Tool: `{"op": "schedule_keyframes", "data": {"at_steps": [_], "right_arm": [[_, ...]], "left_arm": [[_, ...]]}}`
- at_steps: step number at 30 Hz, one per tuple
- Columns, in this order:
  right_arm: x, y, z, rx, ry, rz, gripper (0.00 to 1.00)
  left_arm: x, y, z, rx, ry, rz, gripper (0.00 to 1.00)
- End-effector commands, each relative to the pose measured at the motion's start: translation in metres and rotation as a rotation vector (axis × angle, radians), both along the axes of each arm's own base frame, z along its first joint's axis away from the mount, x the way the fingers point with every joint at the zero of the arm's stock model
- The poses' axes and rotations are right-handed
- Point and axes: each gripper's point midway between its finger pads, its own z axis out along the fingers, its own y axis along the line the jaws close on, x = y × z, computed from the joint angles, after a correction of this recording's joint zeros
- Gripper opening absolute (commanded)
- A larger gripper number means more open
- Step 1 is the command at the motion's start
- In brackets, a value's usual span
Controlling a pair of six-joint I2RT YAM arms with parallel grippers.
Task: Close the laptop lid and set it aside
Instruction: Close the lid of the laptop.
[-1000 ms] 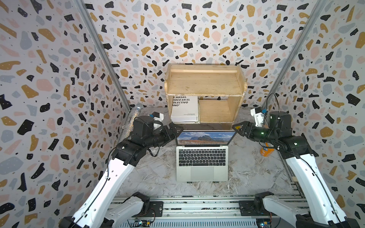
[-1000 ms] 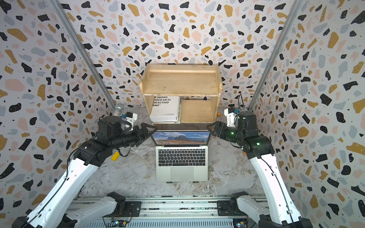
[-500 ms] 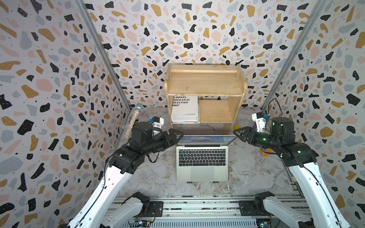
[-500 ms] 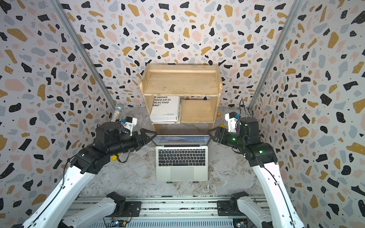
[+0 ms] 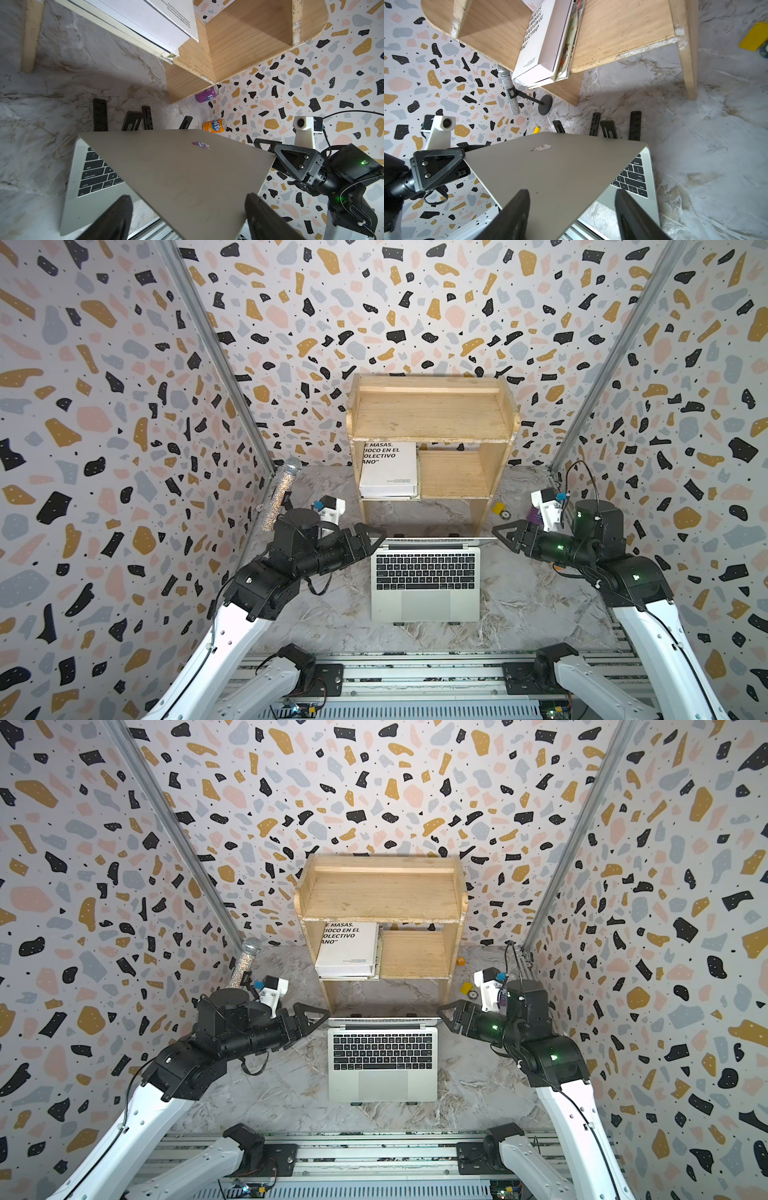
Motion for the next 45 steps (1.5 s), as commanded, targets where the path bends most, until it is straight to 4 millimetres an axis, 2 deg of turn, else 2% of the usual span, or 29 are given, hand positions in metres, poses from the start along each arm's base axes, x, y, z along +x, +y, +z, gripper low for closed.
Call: {"op": "schedule_keyframes", "data": {"at_steps": [1,10,25,39,45], "right_arm": [[-0.013,-0.003,-0.017,-0.036,0.056,0.011,0.69],[-0.020,-0.003,-0.030,-0.037,0.084,0.021,0.68],[-0.034,-0.005,-0.045,-0.039,0.113,0.026,0.68],[-0.045,-0.007,-0.049,-0.049,0.123,0.039,0.68],[-0.047,-0.007,-0.052,-0.048,0.130,0.045,0.68]], "left_arm": [[-0.011,0.006,-0.025,0.059,0.067,-0.001,0.86],[-0.023,0.011,-0.036,0.066,0.088,-0.008,0.86],[-0.033,0.012,-0.047,0.066,0.110,-0.022,0.86],[-0.040,0.014,-0.054,0.073,0.124,-0.031,0.86],[-0.045,0.016,-0.064,0.088,0.141,-0.034,0.86]]}}
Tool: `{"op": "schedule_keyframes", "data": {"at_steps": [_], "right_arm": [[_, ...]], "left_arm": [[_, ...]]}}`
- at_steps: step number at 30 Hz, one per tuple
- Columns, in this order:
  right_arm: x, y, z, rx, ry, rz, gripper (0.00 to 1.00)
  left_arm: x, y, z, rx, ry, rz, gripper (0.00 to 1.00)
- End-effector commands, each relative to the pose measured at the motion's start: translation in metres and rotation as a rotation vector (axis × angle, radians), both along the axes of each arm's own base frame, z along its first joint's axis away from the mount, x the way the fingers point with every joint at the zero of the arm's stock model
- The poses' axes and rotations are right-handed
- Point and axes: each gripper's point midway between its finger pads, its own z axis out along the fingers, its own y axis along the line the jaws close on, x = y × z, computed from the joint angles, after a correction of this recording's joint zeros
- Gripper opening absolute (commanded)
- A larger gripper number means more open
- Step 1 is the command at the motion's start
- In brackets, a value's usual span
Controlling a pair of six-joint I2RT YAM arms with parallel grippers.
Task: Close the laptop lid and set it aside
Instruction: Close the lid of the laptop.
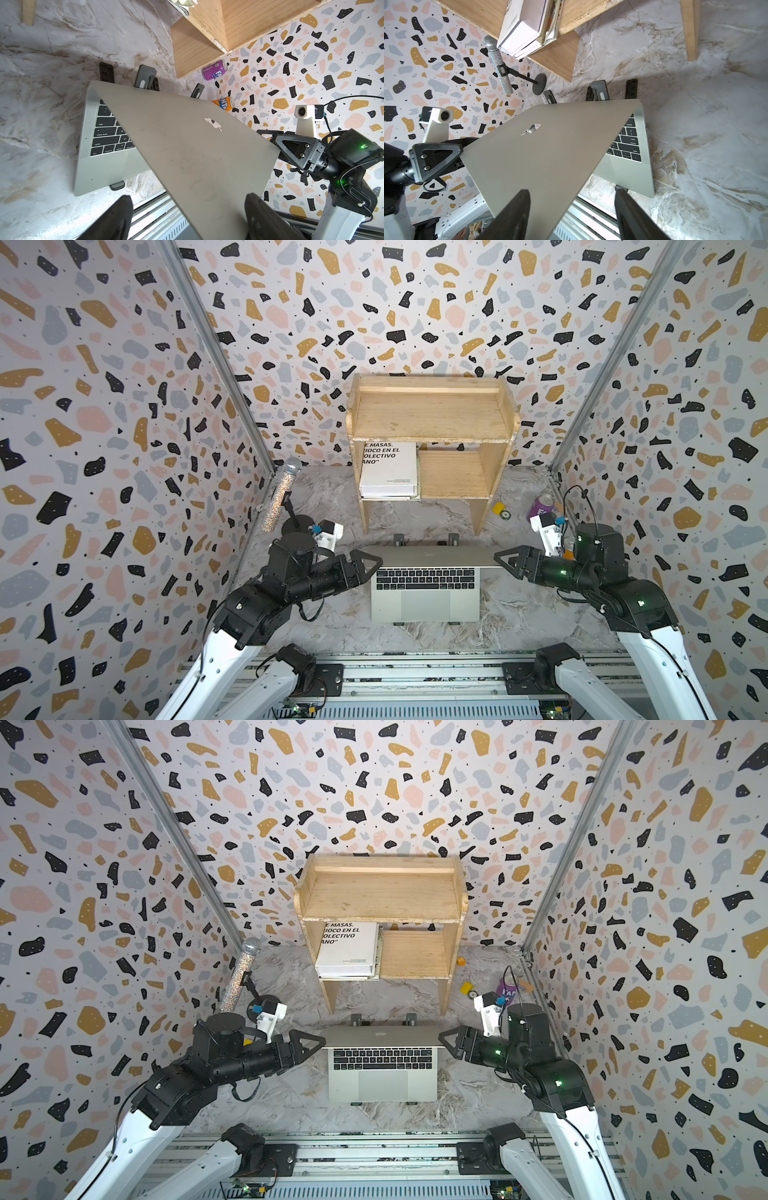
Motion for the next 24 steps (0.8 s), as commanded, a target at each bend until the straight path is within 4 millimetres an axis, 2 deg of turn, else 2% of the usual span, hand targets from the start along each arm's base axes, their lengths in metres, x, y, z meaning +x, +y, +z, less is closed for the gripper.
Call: {"op": "schedule_keyframes", "data": {"at_steps": [1,24], "right_arm": [[-0.008,-0.004,-0.013,-0.035,0.038,0.003,0.68],[-0.025,-0.005,-0.024,-0.026,0.067,0.022,0.67]], "left_arm": [[-0.006,0.007,-0.026,0.063,0.062,0.009,0.86],[-0.021,0.011,-0.036,0.062,0.089,-0.005,0.86]]}}
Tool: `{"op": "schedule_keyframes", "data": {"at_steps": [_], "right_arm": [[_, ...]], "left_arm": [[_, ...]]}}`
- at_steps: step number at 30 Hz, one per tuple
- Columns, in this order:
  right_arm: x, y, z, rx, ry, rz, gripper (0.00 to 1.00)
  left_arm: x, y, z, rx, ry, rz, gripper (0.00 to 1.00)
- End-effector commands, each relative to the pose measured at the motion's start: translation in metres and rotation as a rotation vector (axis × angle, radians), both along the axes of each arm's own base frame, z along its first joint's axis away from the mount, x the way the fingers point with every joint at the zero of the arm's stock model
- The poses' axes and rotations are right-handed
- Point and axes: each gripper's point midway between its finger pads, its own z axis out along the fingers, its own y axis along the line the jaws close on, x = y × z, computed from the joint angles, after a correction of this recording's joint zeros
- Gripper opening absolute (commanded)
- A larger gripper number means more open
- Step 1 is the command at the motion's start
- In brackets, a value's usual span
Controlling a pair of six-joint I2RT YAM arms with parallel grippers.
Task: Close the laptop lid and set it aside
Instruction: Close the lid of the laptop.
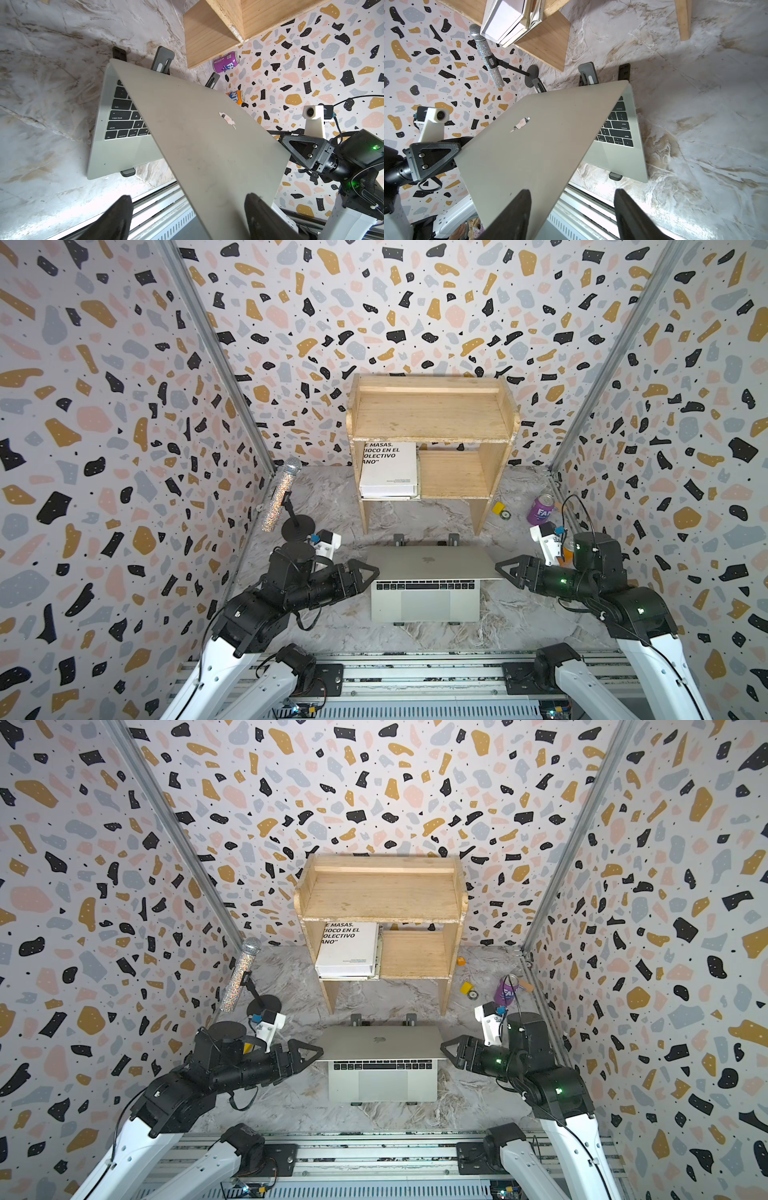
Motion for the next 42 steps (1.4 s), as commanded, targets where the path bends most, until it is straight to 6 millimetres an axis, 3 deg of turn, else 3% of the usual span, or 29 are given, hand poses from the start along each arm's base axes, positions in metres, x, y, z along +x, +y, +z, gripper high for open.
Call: {"op": "schedule_keyframes", "data": {"at_steps": [1,42], "right_arm": [[-0.010,0.000,-0.007,-0.009,0.023,0.020,0.67],[-0.042,-0.005,-0.056,-0.014,0.123,0.035,0.65]], "left_arm": [[-0.007,0.004,-0.018,0.036,0.049,-0.001,0.86],[-0.028,0.011,-0.069,0.052,0.141,0.002,0.85]]}}
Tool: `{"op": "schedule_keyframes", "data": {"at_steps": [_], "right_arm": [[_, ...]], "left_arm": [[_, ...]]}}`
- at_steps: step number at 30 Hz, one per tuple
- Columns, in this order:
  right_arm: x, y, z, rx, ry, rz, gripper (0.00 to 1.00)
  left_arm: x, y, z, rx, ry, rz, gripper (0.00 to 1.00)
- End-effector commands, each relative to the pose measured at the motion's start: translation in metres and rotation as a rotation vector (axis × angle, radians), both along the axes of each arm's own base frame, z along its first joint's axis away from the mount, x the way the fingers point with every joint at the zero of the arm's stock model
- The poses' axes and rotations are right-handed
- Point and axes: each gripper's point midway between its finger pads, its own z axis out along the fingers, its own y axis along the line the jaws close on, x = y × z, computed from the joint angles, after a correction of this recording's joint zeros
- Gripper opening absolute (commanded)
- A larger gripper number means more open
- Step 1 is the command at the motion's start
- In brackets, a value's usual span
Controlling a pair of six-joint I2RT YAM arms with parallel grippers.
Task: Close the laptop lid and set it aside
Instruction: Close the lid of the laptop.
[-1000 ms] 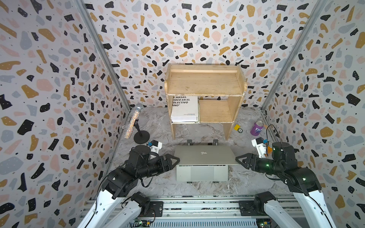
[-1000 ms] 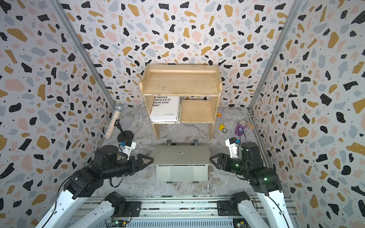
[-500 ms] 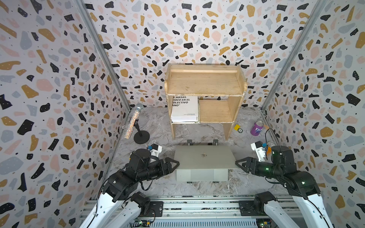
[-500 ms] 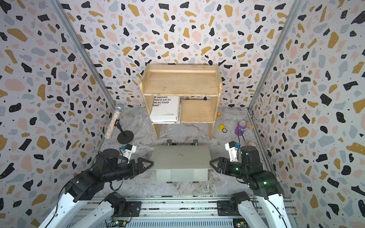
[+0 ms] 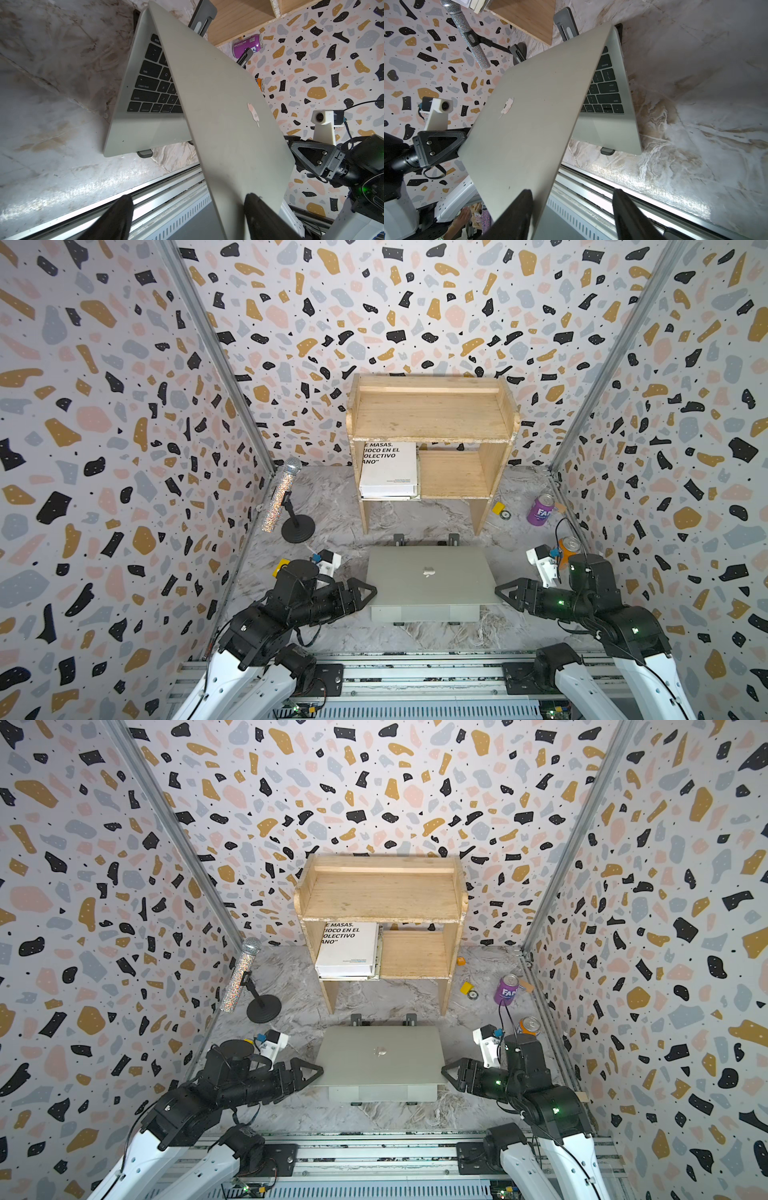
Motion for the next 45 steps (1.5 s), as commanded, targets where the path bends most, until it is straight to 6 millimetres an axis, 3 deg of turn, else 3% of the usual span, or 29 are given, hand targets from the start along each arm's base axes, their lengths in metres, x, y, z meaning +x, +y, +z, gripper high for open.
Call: {"op": "schedule_keyframes", "data": {"at_steps": [1,45], "right_arm": [[-0.008,-0.001,-0.009,-0.009,0.028,0.012,0.65],[0.004,0.002,-0.080,-0.029,0.142,0.002,0.65]], "left_arm": [[-0.006,0.004,-0.015,0.029,0.044,0.000,0.85],[-0.002,0.005,-0.081,0.065,0.125,0.043,0.85]]}}
